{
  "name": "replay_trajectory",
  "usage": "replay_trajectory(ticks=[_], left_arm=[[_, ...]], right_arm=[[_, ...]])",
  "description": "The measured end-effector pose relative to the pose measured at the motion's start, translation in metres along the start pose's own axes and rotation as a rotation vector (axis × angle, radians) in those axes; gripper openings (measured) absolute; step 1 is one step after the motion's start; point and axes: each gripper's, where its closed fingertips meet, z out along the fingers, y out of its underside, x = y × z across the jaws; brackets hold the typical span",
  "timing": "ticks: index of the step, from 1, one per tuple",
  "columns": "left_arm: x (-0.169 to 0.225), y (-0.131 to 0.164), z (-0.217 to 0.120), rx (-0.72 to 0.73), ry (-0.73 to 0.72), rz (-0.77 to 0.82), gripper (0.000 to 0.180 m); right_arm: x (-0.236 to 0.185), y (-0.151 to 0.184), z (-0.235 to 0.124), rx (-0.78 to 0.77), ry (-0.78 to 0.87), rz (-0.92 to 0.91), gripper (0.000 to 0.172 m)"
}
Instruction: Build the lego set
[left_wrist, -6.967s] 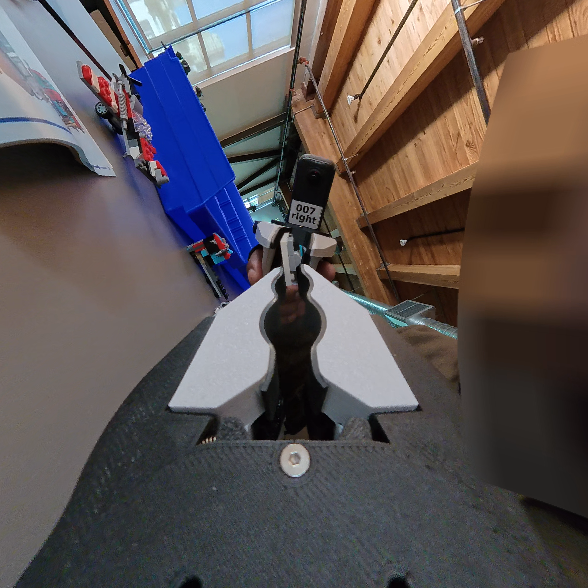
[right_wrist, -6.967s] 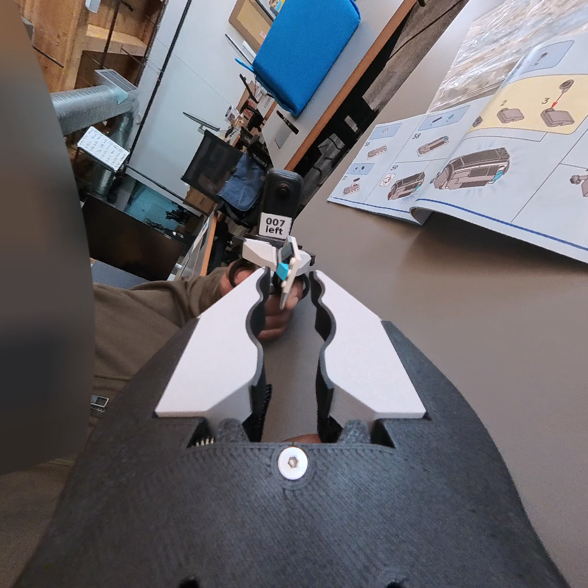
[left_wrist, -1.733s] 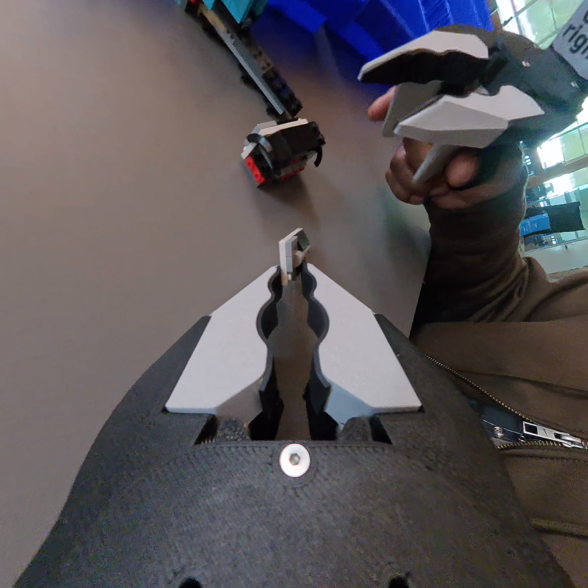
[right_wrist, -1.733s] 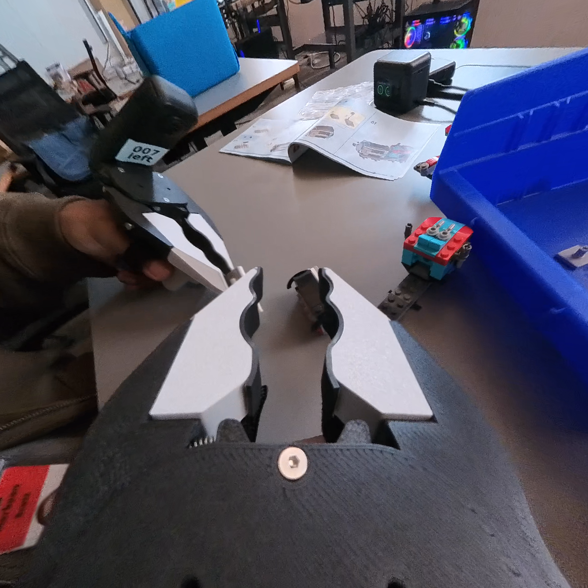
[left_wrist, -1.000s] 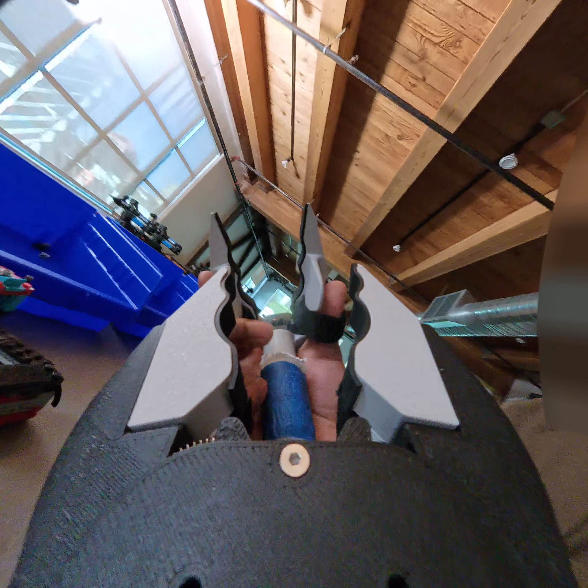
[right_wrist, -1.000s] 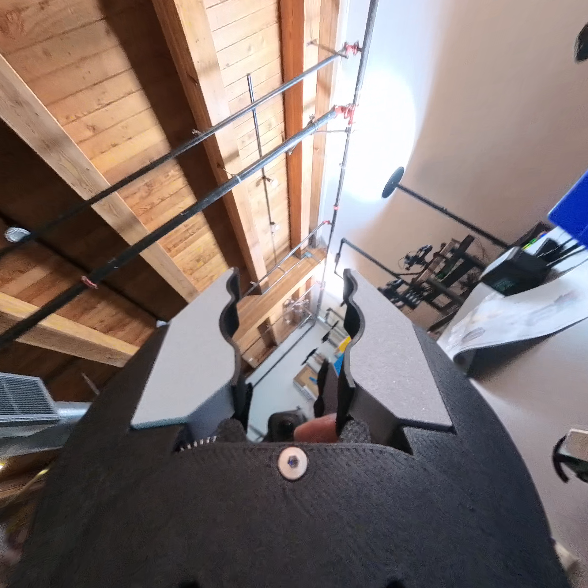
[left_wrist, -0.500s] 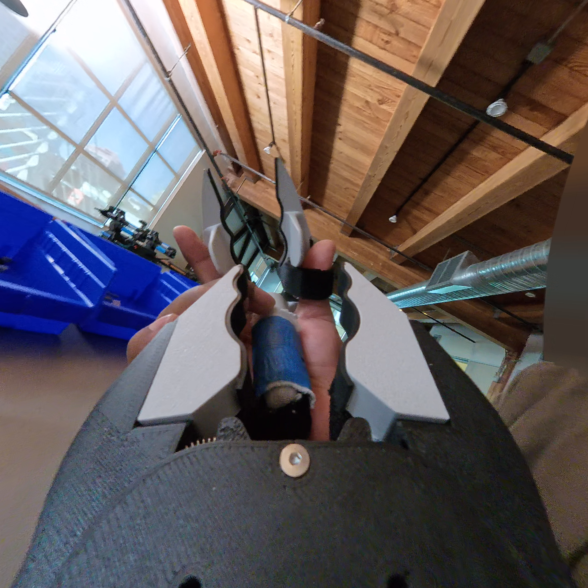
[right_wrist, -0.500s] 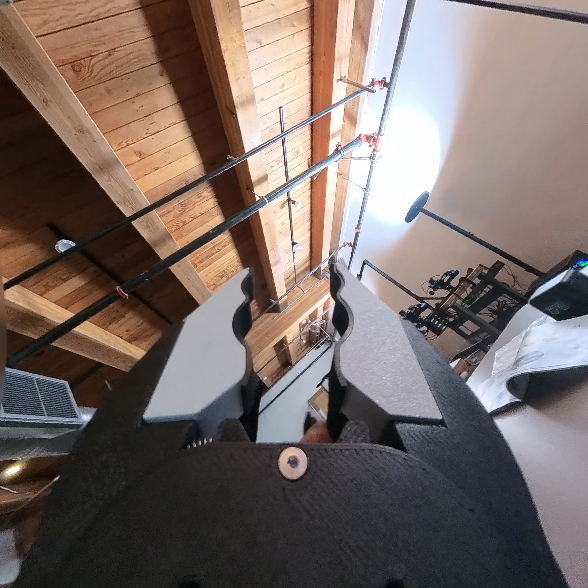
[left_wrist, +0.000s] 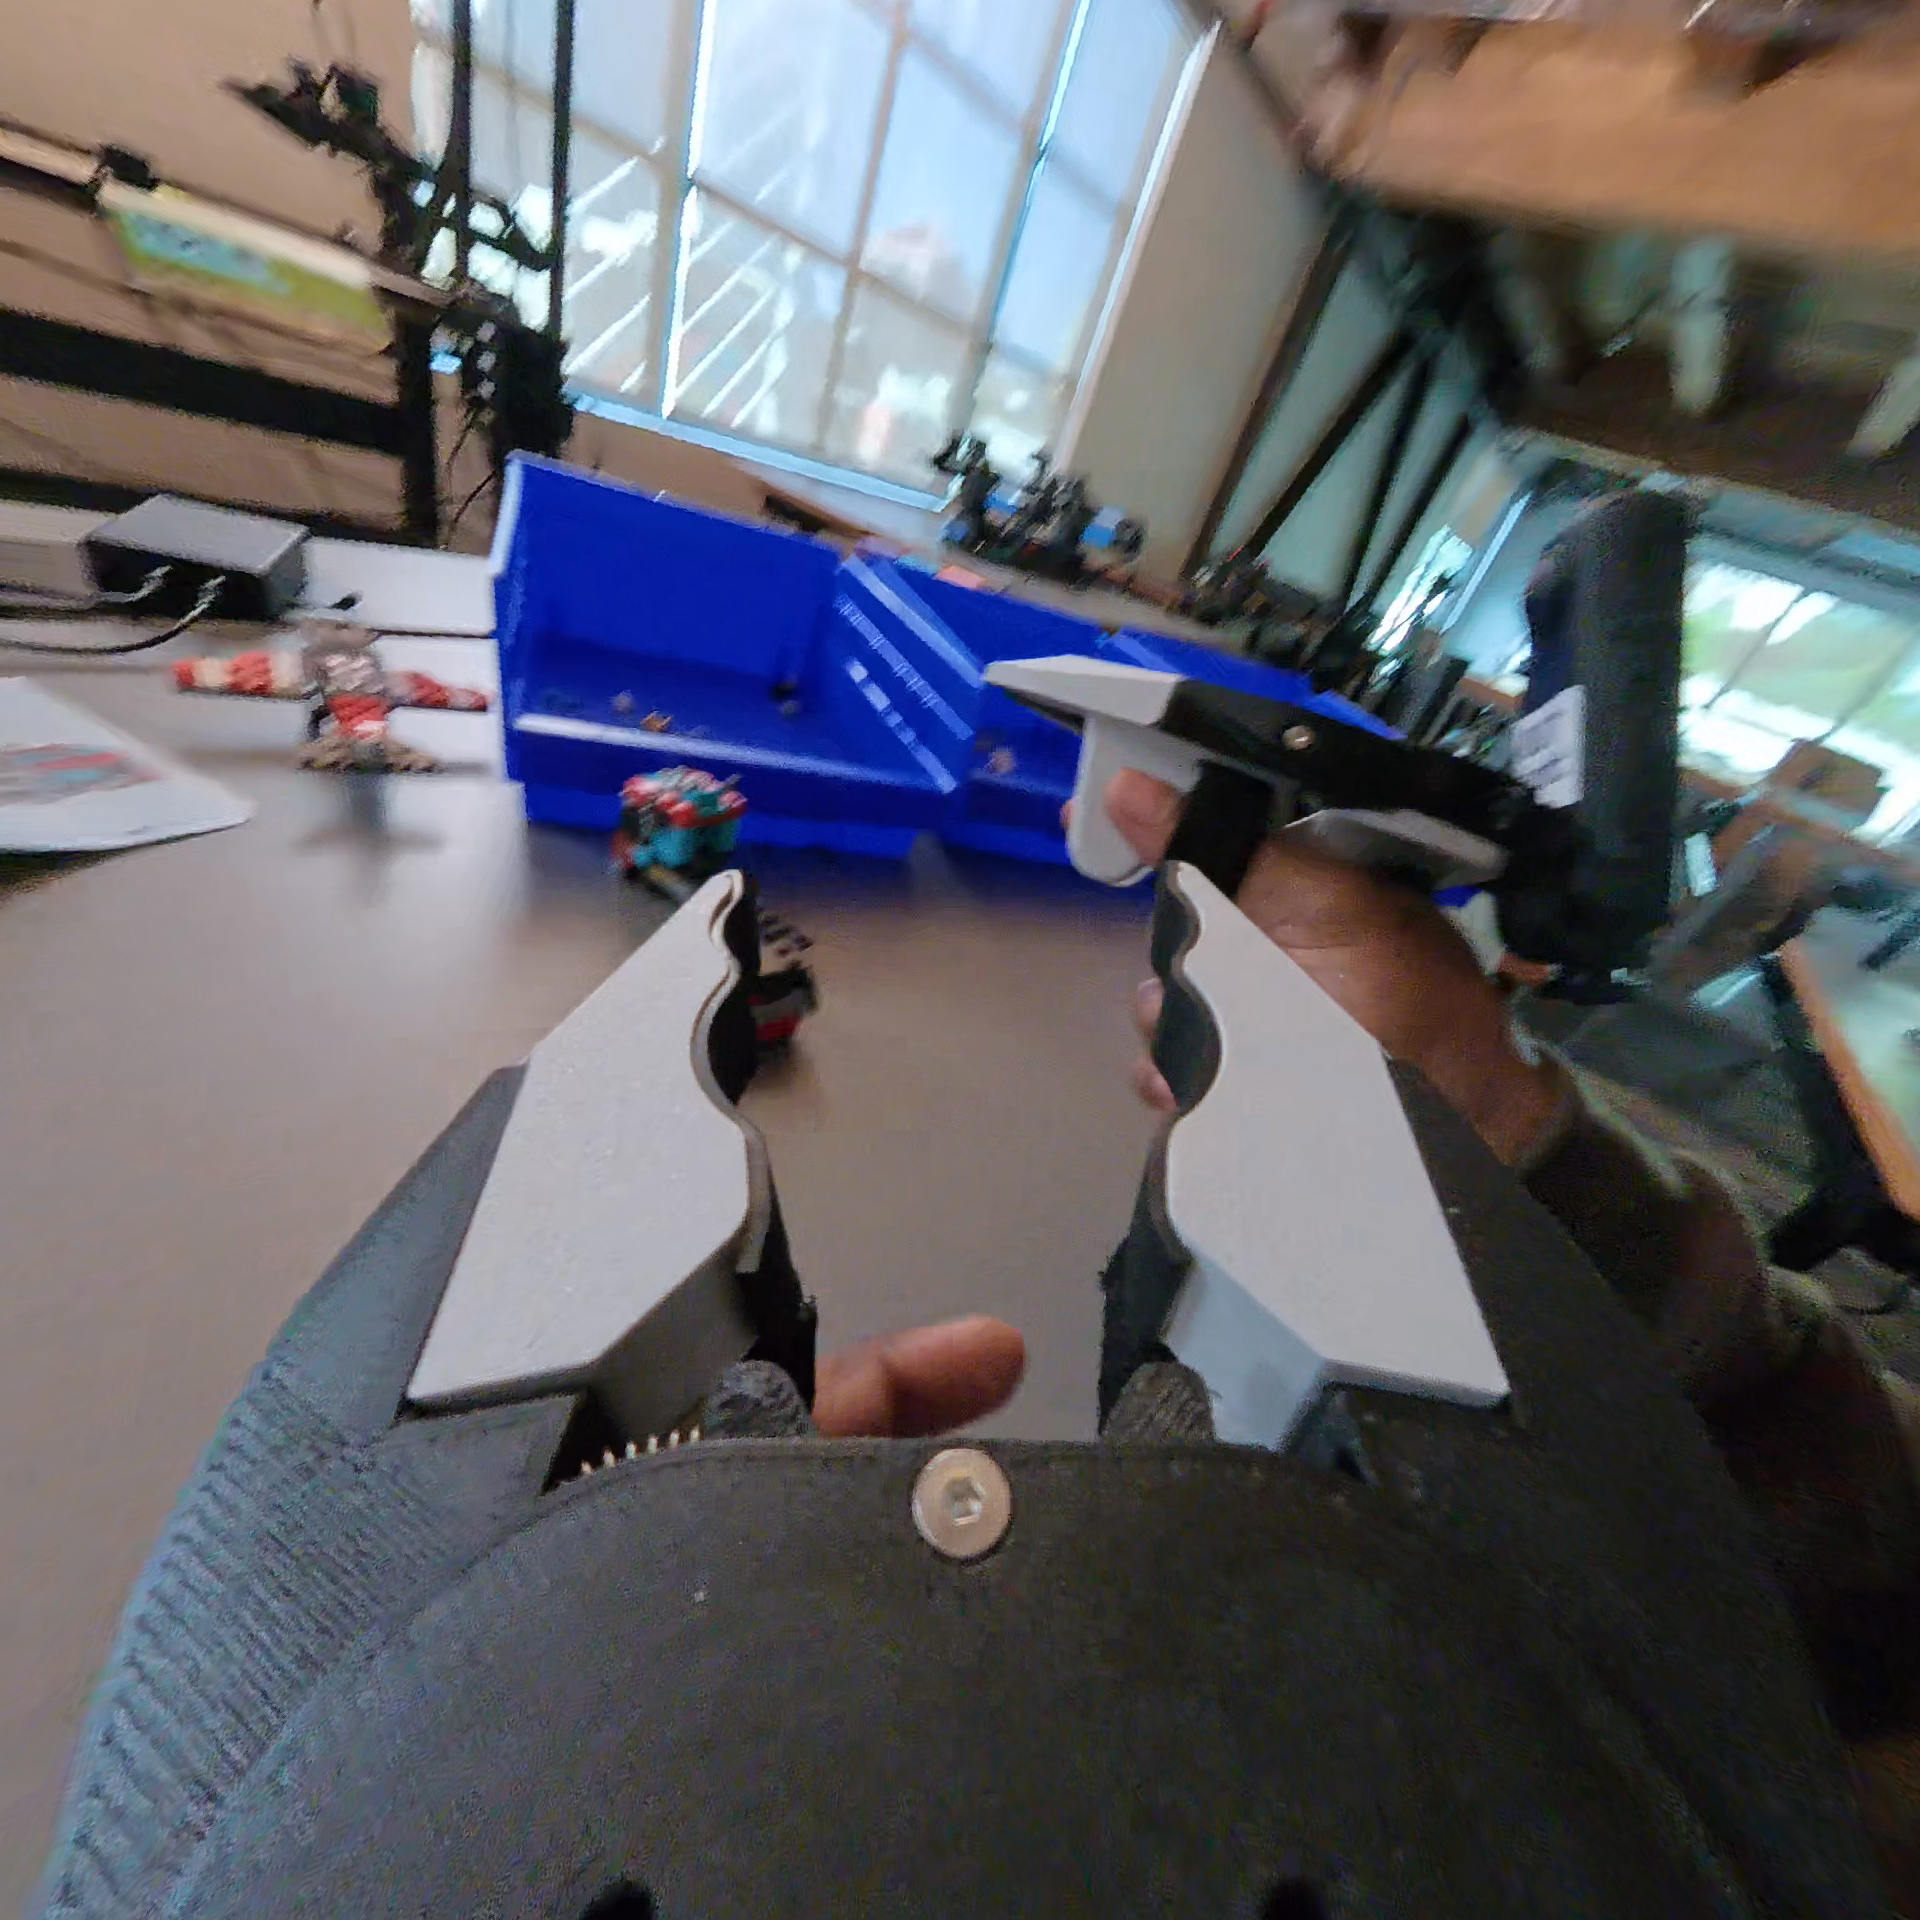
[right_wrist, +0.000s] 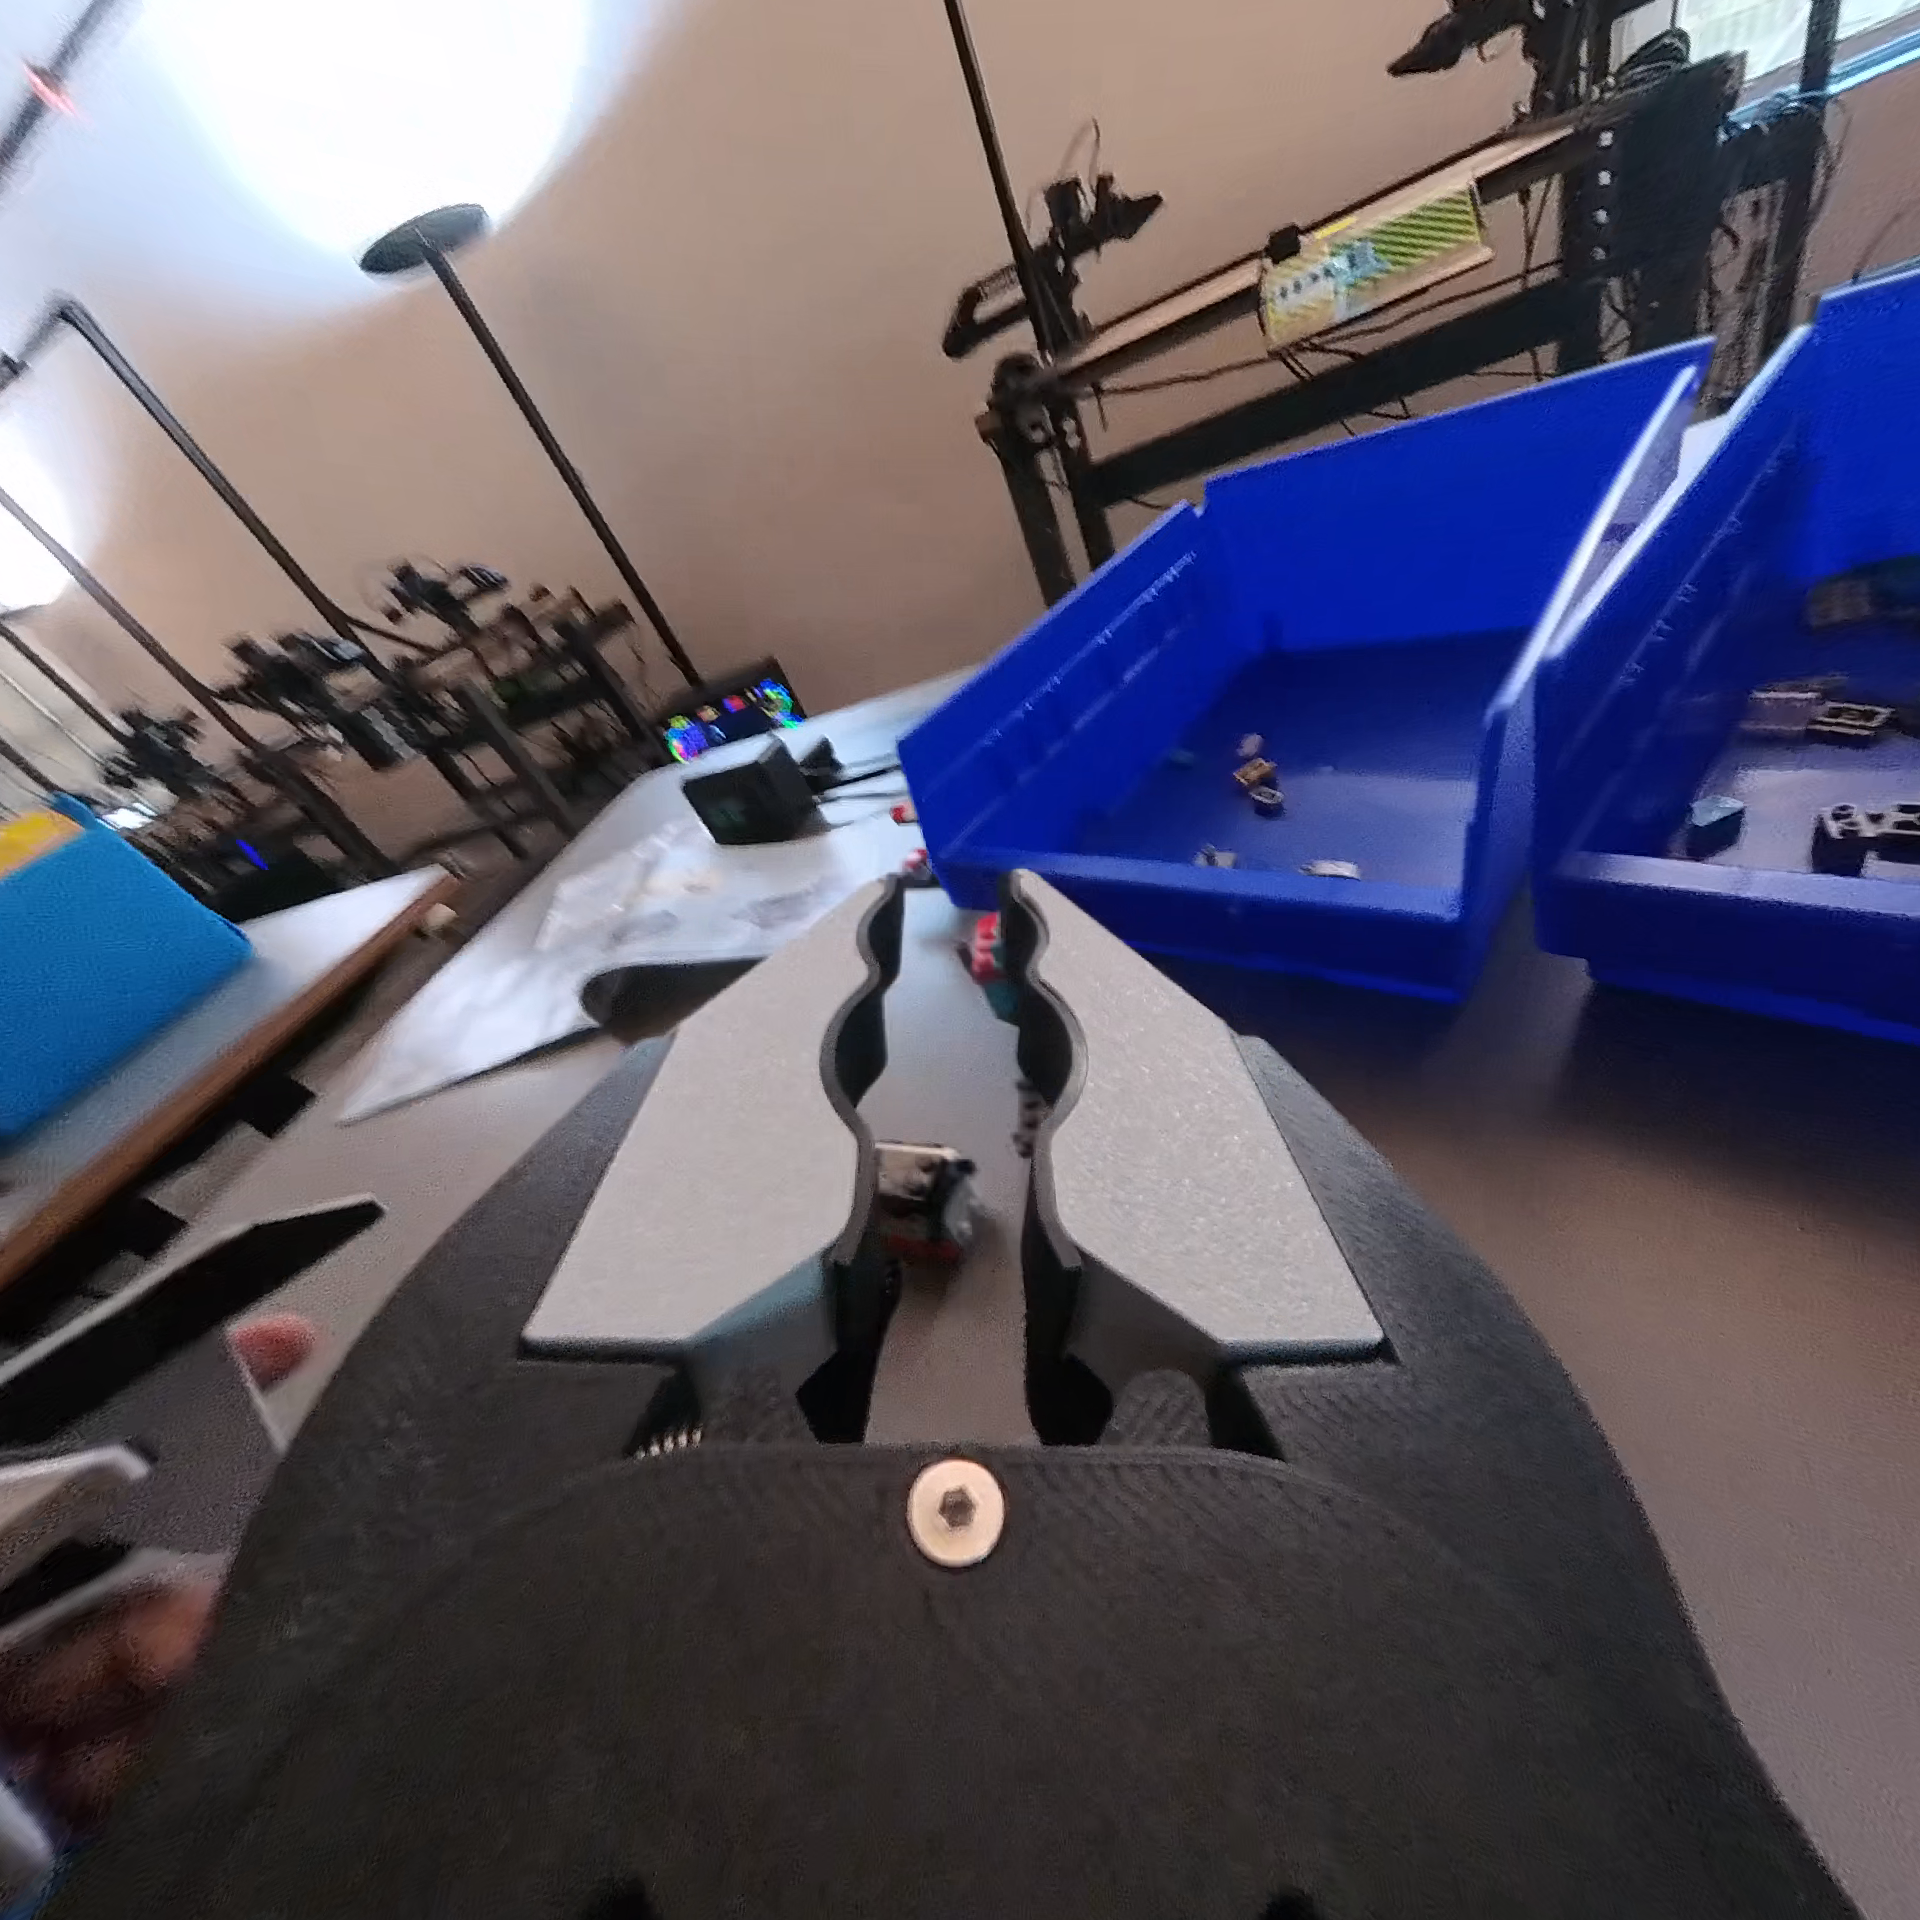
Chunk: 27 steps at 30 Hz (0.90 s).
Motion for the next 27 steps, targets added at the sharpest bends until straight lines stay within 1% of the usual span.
replay_trajectory(ticks=[3,7,11,17,19,21,24,27], left_arm=[[-0.026,0.009,-0.004,-0.08,-0.084,0.001,0.079],[-0.048,0.016,-0.009,-0.122,-0.148,-0.024,0.078],[-0.06,0.021,-0.011,-0.148,-0.183,-0.036,0.078],[-0.068,0.028,-0.01,-0.184,-0.195,-0.048,0.078],[-0.071,0.032,-0.009,-0.2,-0.191,-0.046,0.078],[-0.076,0.037,-0.011,-0.238,-0.19,-0.03,0.076],[-0.086,0.046,-0.014,-0.318,-0.18,-0.017,0.075],[-0.09,0.053,-0.017,-0.401,-0.115,-0.016,0.072]], right_arm=[[0.004,0.006,0.003,-0.025,0.019,-0.033,0.018],[0.005,0.008,0.004,-0.035,0.025,-0.057,0.017],[0.004,0.011,0.005,-0.045,0.016,-0.061,0.017],[0.001,0.014,0.006,-0.059,-0.018,-0.051,0.016],[-0.004,0.016,0.006,-0.077,-0.069,-0.047,0.016],[-0.013,0.024,0.005,-0.142,-0.169,-0.052,0.018],[-0.023,0.038,0.0,-0.251,-0.326,-0.1,0.029],[-0.027,0.052,-0.004,-0.34,-0.44,-0.192,0.037]])
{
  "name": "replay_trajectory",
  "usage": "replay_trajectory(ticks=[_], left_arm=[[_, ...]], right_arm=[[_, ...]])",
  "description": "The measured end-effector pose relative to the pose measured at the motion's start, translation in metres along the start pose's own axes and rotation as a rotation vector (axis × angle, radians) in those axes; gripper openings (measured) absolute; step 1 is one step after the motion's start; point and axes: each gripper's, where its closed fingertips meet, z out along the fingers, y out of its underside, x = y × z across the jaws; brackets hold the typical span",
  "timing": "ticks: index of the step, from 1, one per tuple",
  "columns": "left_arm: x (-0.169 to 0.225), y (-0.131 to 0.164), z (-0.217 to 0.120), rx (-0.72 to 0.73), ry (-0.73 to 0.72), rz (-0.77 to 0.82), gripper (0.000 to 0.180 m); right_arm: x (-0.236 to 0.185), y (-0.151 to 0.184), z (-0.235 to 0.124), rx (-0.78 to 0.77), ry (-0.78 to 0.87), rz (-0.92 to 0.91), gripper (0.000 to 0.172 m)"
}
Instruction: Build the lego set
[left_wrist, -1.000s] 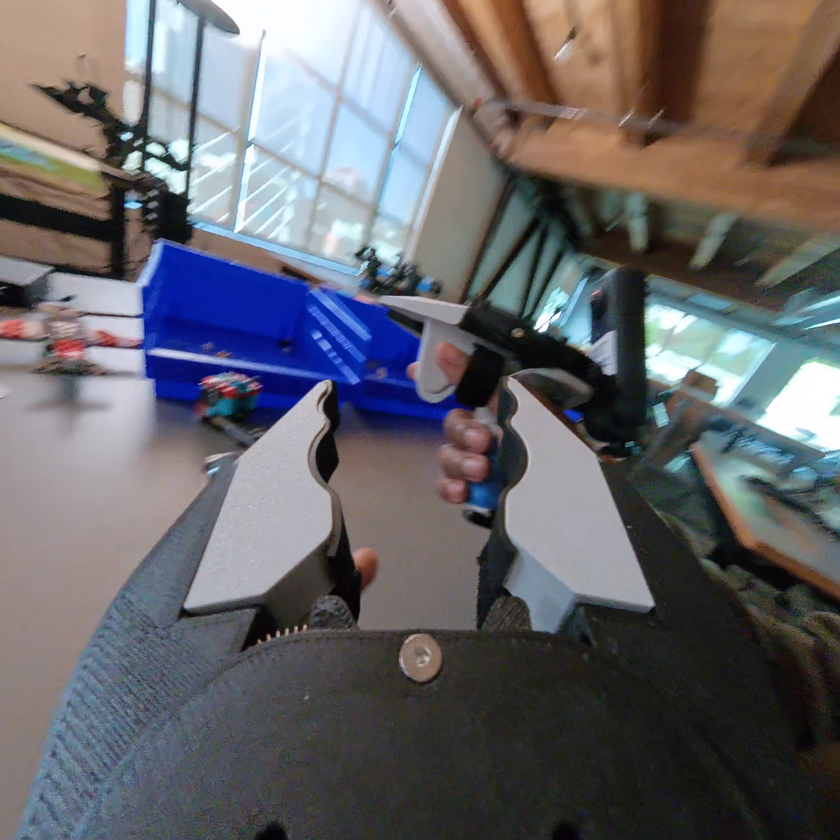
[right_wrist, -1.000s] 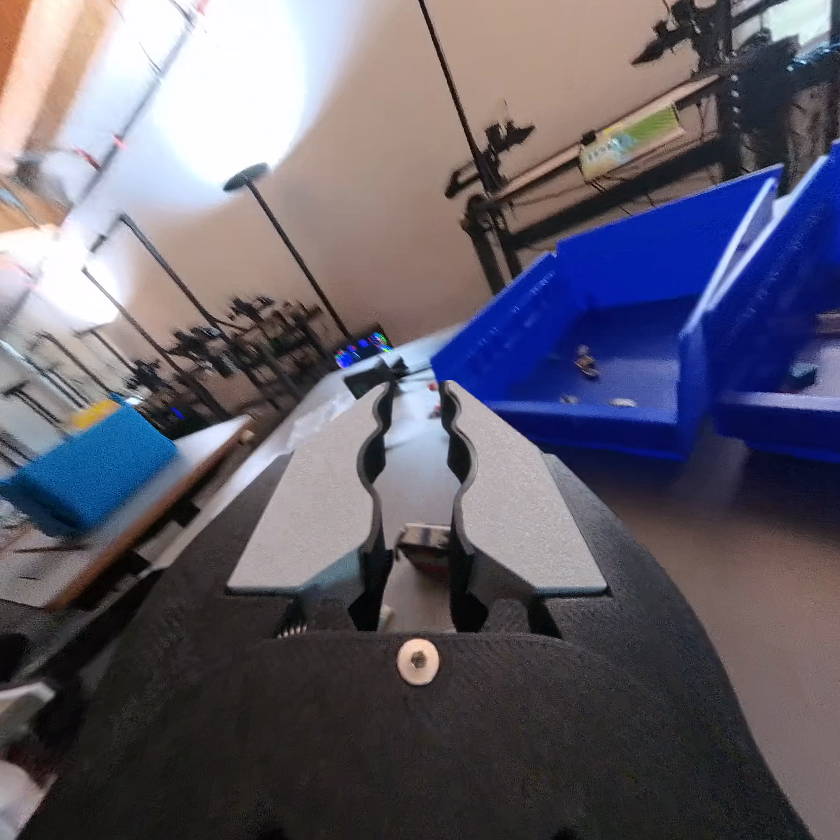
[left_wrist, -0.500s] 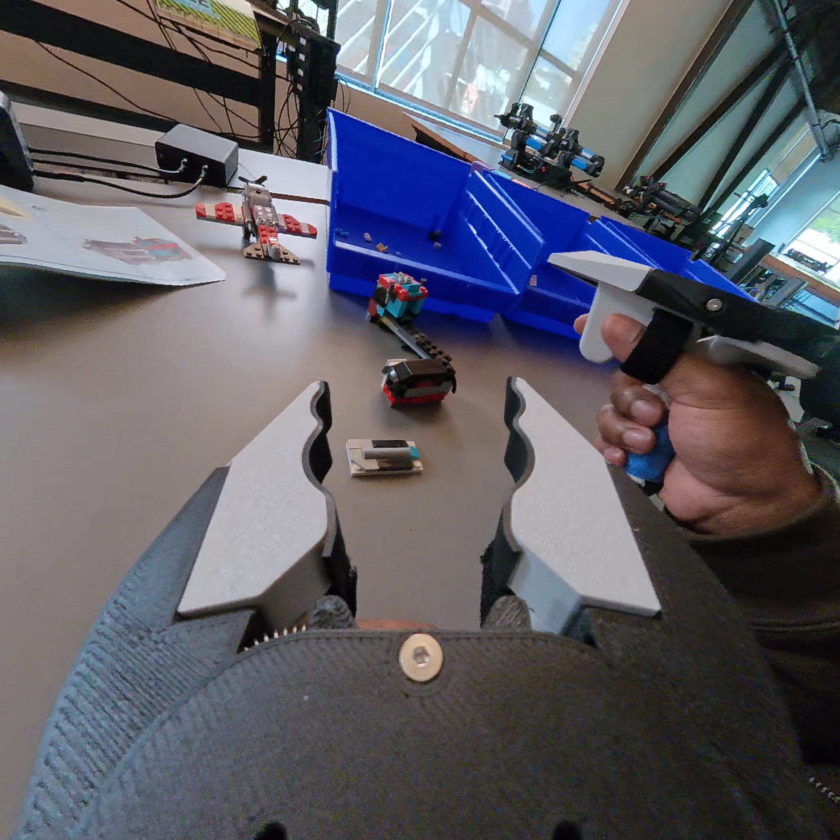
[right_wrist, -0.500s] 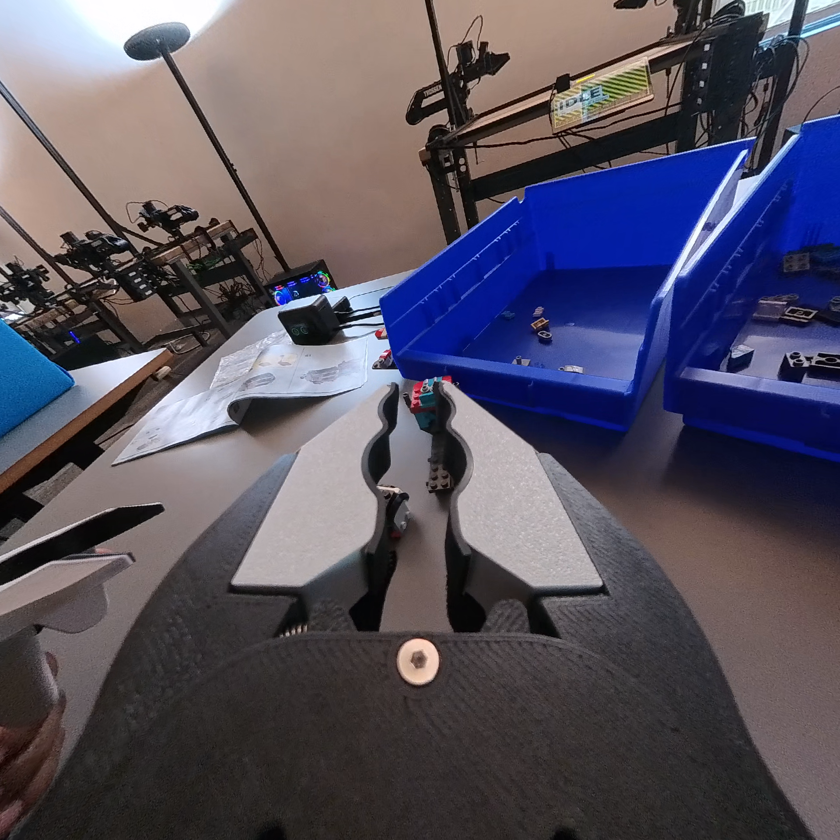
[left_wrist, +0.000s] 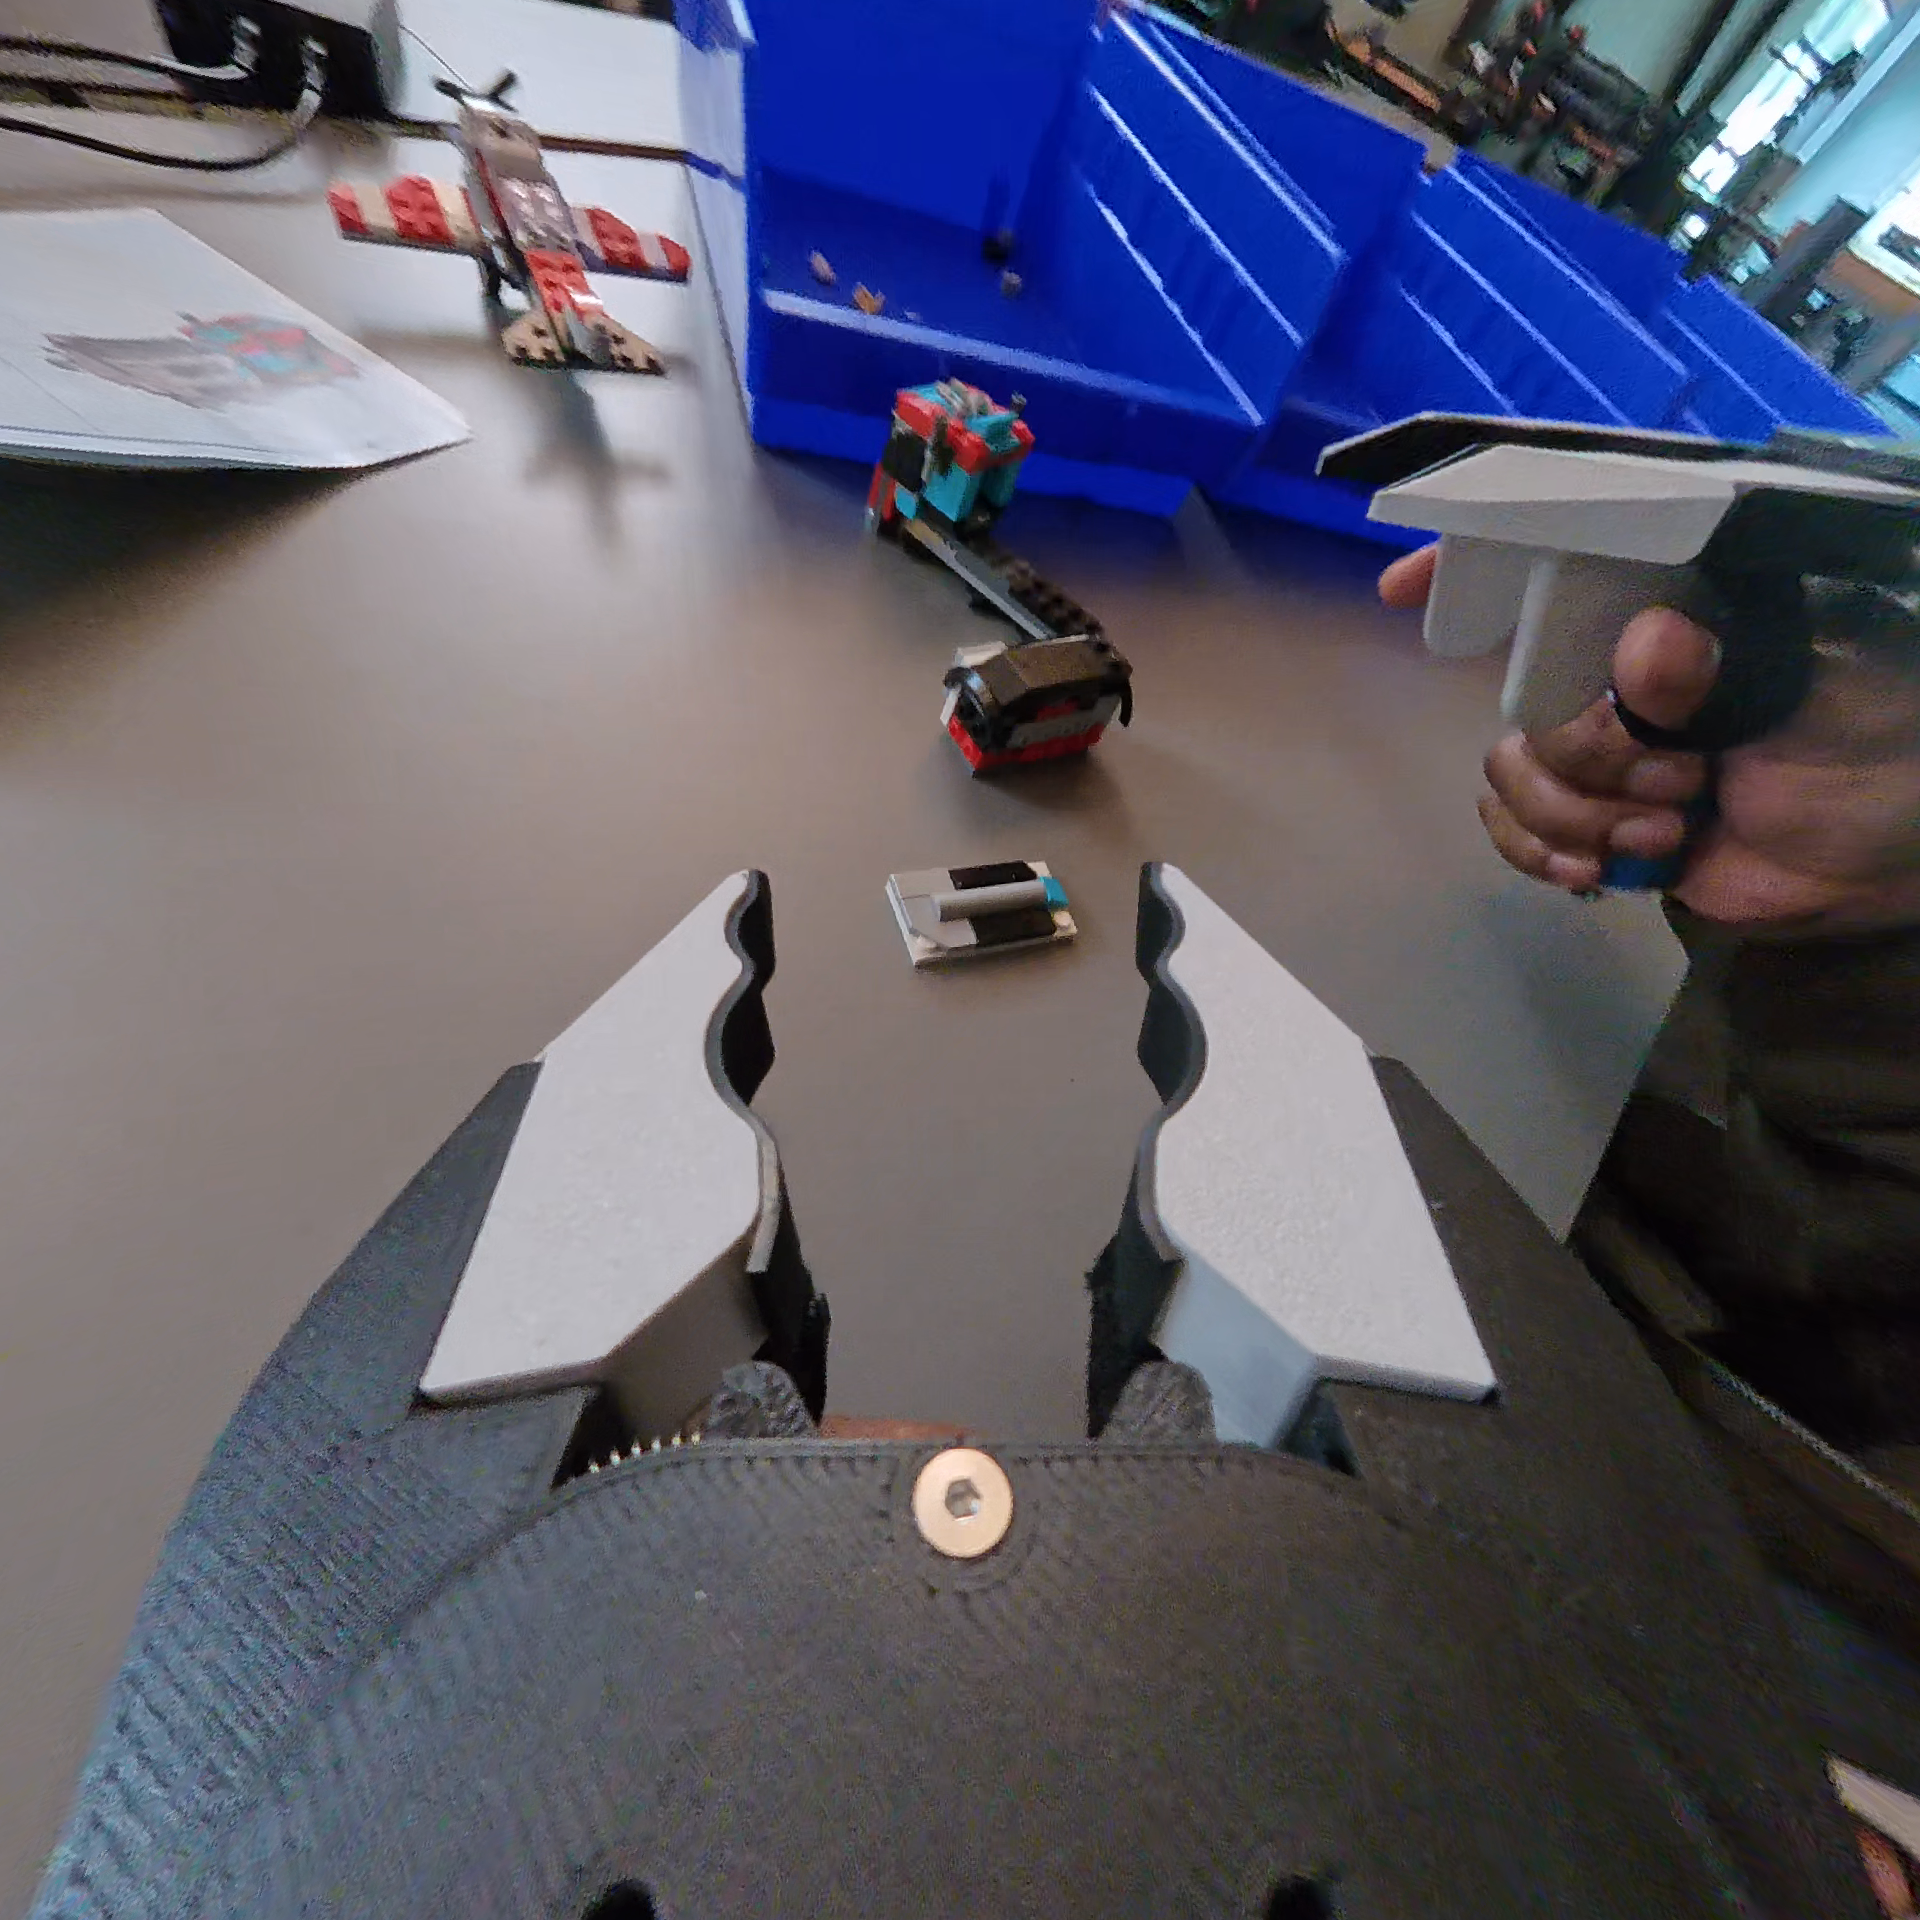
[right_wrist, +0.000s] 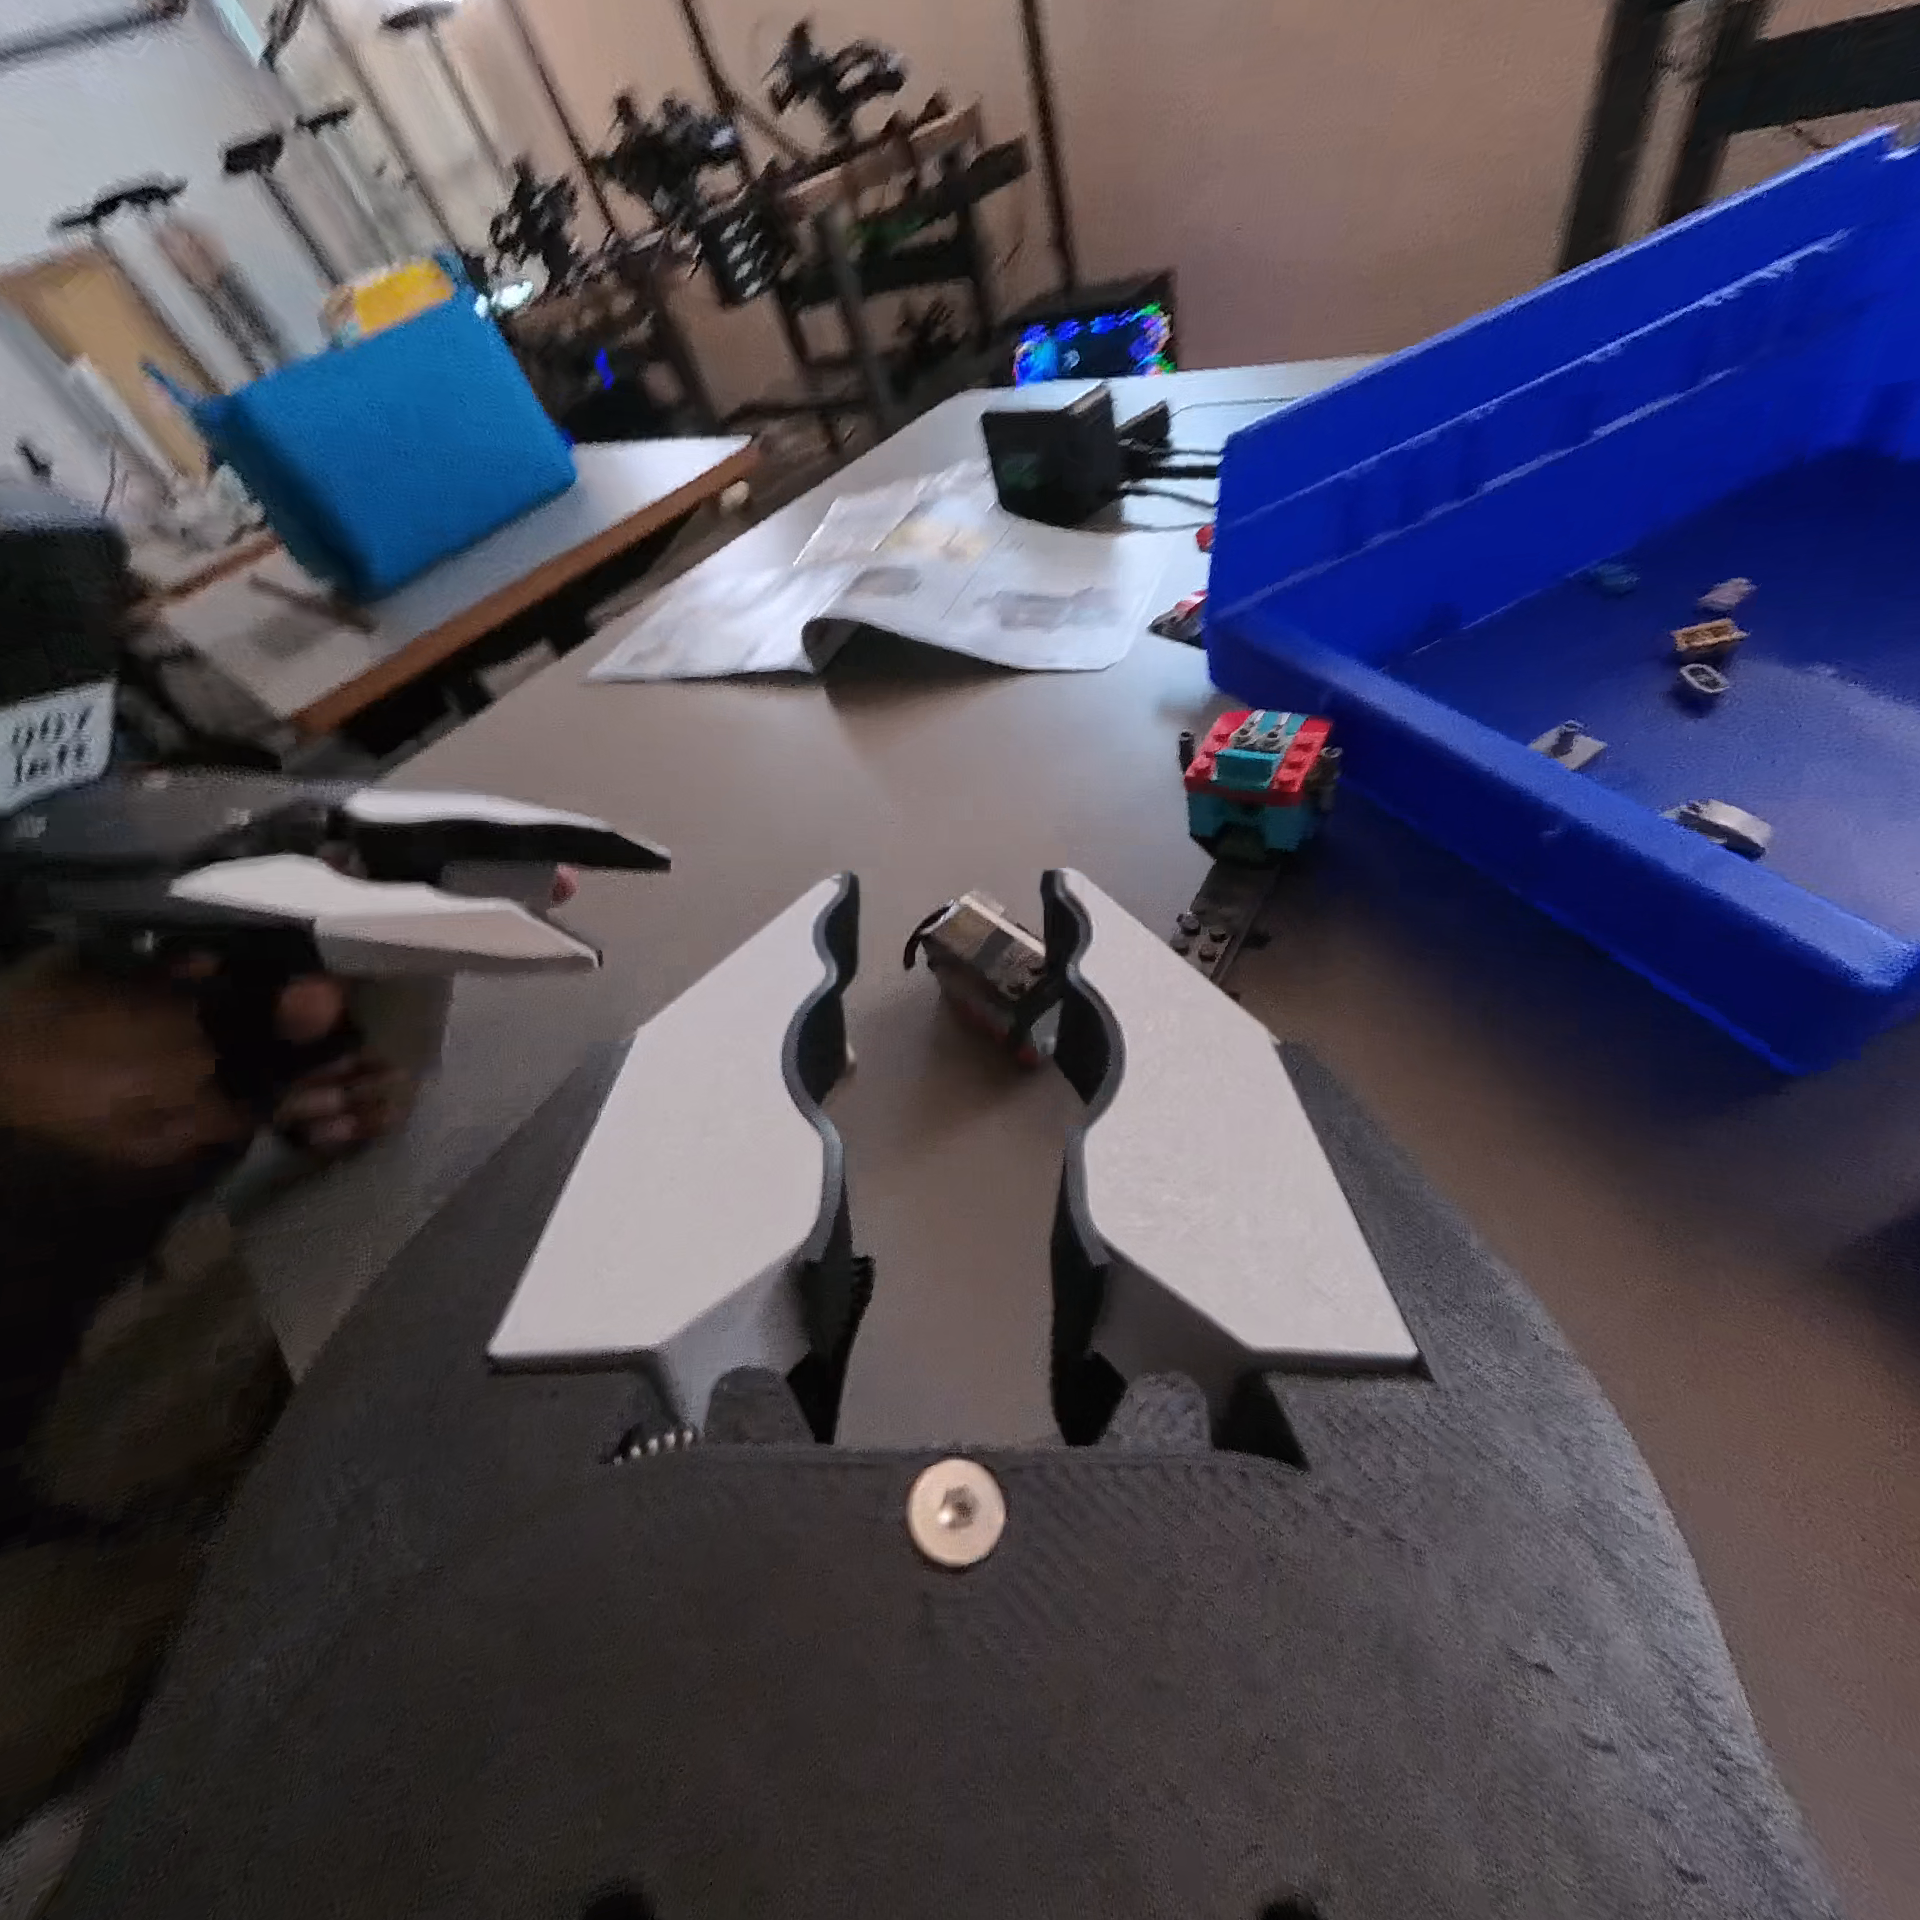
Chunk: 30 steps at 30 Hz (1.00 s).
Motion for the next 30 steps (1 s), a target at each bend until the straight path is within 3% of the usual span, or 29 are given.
replay_trajectory(ticks=[6,10,14,21,30], left_arm=[[0.002,-0.013,0.003,-0.04,0.213,0.111,0.061],[0.009,-0.028,0.012,-0.047,0.381,0.291,0.056],[-0.001,-0.044,0.03,-0.025,0.458,0.448,0.049],[-0.026,-0.038,0.053,-0.12,0.611,0.457,0.049],[-0.027,-0.047,0.033,-0.09,0.74,0.297,0.049]], right_arm=[[0.003,0.014,0.012,-0.133,-0.086,-0.193,0.045],[0.0,0.023,0.028,-0.239,-0.168,-0.311,0.052],[0.0,0.036,0.043,-0.342,-0.215,-0.427,0.064],[0.006,0.046,0.064,-0.478,-0.277,-0.459,0.053],[0.006,0.066,0.072,-0.587,-0.313,-0.415,0.033]])
